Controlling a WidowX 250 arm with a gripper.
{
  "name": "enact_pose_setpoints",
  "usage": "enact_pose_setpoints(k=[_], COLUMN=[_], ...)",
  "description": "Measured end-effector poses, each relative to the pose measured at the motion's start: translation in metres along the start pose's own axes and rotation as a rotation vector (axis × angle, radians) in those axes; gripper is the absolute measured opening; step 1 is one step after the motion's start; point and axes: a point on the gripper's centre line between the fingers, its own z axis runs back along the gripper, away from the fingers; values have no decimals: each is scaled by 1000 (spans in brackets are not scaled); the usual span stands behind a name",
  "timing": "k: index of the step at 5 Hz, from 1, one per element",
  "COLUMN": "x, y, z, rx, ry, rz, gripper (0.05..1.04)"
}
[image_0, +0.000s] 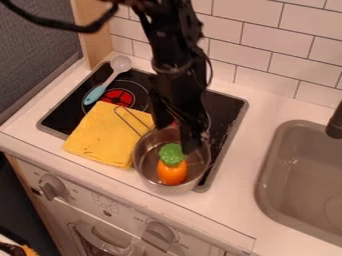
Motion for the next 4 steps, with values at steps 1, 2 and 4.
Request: enact_pose_setpoints(k=[1, 2, 4], x=[-2, -7, -10], y=[-12, -14, -6], z=[-9, -22, -23], rx=[12, 15, 29], ry=[15, 61, 71], rz=[-19, -18, -2], gripper=[1000, 1000, 930])
